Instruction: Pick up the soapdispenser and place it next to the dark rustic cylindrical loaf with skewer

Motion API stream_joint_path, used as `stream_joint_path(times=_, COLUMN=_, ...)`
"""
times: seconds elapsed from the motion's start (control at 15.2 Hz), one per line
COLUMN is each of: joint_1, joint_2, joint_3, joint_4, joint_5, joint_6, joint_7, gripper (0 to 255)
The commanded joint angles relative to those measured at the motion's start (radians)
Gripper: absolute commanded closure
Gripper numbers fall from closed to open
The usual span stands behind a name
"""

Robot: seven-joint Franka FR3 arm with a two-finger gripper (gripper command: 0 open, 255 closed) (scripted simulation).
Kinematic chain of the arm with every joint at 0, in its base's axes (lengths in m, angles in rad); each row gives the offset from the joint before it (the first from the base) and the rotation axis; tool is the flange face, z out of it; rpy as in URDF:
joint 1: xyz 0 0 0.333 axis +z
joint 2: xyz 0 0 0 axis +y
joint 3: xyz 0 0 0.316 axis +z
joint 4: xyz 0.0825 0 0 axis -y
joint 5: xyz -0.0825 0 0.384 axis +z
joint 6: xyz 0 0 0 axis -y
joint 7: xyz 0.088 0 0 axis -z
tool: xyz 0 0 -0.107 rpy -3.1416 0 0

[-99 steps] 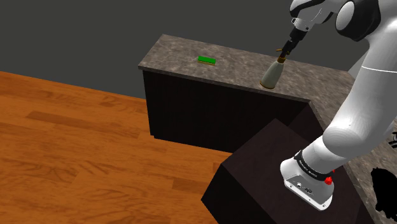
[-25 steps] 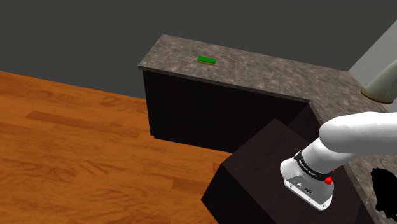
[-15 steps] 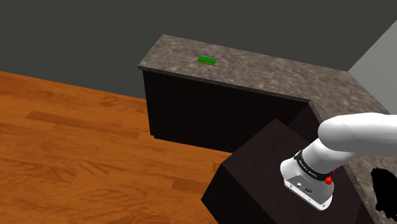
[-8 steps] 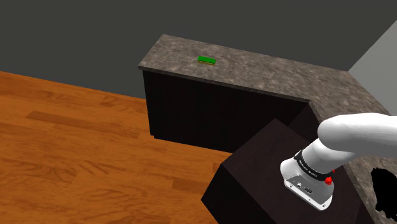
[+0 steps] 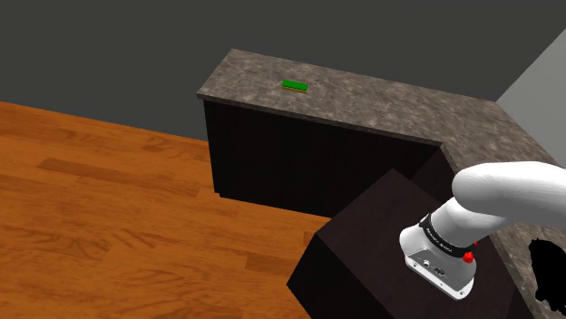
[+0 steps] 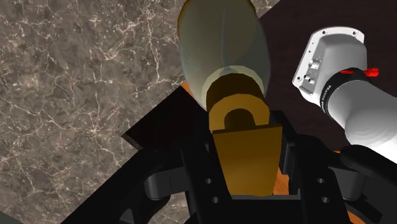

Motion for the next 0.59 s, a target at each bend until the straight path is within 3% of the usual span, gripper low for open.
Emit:
stream_joint_path(times=0.0, joint_1=-0.011, joint_2=-0.023, joint_3=0.001, joint_4=-0.044, joint_5=-0.007, joint_6=0.021, joint_7=0.008, gripper=255)
stream_joint_path(times=0.53, joint_1=-0.042, joint_2=-0.095, joint_3=-0.016, joint_4=-0.188, joint_5=-0.037, joint_6=0.097, joint_7=0.033, gripper=255)
